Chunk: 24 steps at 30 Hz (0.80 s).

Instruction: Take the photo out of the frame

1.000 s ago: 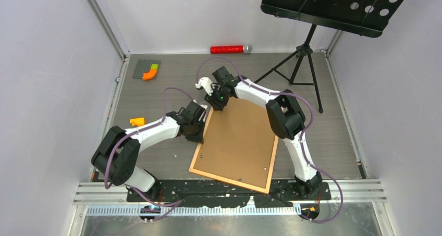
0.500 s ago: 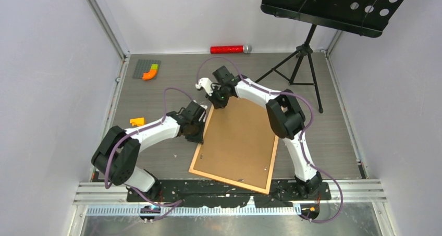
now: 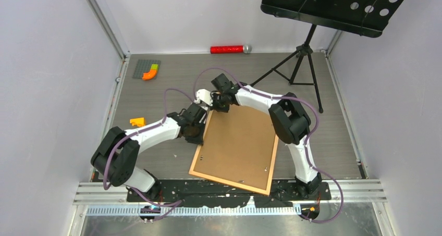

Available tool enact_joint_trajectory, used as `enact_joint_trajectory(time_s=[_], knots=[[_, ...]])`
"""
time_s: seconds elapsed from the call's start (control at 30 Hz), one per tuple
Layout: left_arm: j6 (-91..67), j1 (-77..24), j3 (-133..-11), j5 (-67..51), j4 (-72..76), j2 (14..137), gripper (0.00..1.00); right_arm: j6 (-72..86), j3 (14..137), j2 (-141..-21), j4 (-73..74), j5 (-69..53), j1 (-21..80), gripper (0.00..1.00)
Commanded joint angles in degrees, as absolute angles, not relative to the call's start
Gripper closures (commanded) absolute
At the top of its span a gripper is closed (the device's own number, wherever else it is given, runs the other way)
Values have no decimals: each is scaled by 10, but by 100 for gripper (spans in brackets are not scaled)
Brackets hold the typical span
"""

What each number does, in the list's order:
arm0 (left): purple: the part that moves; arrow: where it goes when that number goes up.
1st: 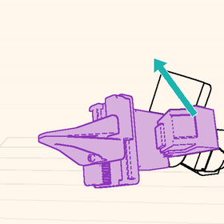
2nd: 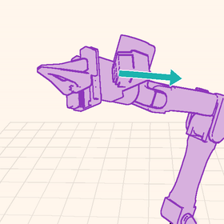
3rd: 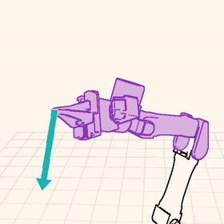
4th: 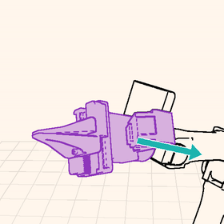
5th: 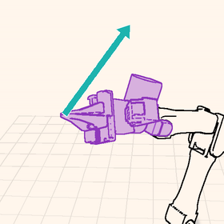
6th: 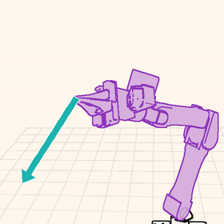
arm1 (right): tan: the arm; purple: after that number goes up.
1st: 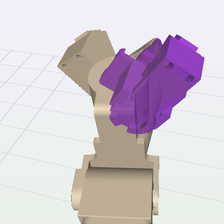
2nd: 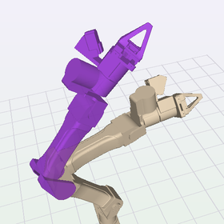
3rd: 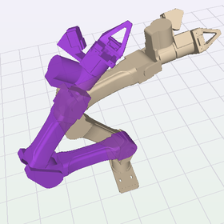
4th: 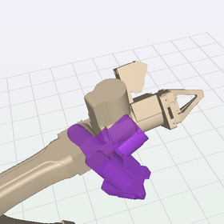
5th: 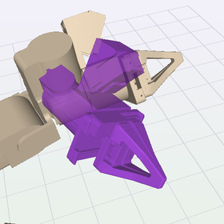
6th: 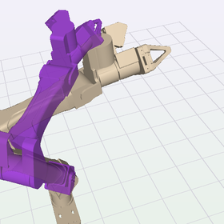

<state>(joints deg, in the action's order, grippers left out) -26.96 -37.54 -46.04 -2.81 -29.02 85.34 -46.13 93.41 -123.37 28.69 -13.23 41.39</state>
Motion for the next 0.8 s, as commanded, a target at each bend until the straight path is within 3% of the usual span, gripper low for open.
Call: enact_joint_trajectory(time_s=[0.0, 0.1, 0.2, 0.33, 0.6, 0.77], knots=[[-266, -378, -429, -31, -399, 894, 100, -538, 900, -1208, 337, -166, 444, 94], [-264, -378, -429, -30, -400, 891, 100, -495, 898, -1207, 296, -143, 441, 89], [-269, -378, -420, -36, -395, 884, 100, -435, 903, -1209, 258, -139, 434, 75], [-281, -378, -398, -69, -369, 872, 100, -367, 907, -1210, 221, -176, 425, 65], [-293, -378, -389, -90, -351, 874, 100, -300, 950, -1245, 228, -165, 426, 63], [-300, -378, -373, -95, -341, 866, 100, -215, 970, -1278, 234, -84, 423, 68]])
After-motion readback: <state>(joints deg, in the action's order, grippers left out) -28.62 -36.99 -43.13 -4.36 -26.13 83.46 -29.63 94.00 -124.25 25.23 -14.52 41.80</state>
